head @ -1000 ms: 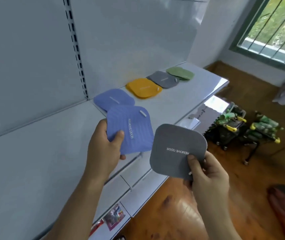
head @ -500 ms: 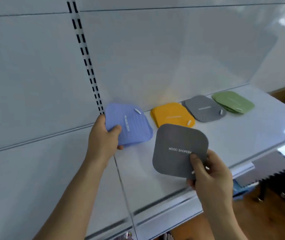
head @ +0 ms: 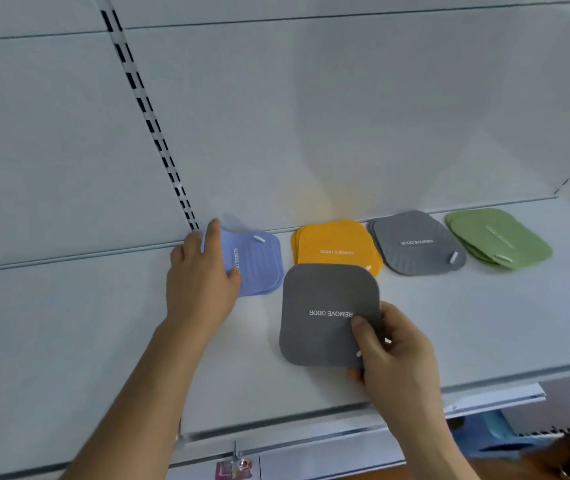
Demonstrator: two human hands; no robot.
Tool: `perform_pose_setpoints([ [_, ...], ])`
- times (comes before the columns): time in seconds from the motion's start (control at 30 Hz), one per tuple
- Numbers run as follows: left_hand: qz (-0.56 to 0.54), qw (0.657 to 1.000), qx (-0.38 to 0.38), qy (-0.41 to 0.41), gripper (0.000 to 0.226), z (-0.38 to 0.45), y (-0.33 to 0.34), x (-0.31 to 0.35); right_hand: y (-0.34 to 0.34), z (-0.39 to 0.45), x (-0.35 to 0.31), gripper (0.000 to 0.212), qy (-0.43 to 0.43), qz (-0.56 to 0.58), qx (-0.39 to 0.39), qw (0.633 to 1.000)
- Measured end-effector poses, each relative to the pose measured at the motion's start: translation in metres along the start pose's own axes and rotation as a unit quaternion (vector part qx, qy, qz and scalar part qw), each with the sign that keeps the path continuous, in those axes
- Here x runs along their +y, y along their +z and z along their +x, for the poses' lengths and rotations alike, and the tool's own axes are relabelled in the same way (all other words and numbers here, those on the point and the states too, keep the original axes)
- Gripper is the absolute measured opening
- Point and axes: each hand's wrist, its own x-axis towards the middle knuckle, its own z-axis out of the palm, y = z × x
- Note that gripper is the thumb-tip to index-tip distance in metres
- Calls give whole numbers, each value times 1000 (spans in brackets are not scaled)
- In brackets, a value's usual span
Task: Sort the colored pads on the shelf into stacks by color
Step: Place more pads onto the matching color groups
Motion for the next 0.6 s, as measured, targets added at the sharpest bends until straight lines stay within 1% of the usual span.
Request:
perform_pose_setpoints([
  [0.1, 38, 998, 21, 43, 56, -11, 6, -3, -5, -4, 2, 22, -23, -35, 0, 999],
  [0.2, 18, 993, 57, 105, 40, -36, 14, 9, -16, -13, 4, 23, -24, -61, 23, 998],
  [0.3, -34, 986, 61, 149, 34, -73, 22, 33, -36, -22, 8, 23, -20, -104, 56, 993],
  [0.43, -75, 977, 24, 196, 23, -119, 34, 70, -75, -26, 15, 24, -11, -195, 111, 974],
  [0.53, -83, 968, 11, 238, 26, -134, 38, 89, -105, -20, 13, 25, -16, -206, 140, 968],
  [0.6, -75, 967, 7, 243, 30, -135, 42, 99, -119, -9, 4, 23, -29, -203, 146, 968],
])
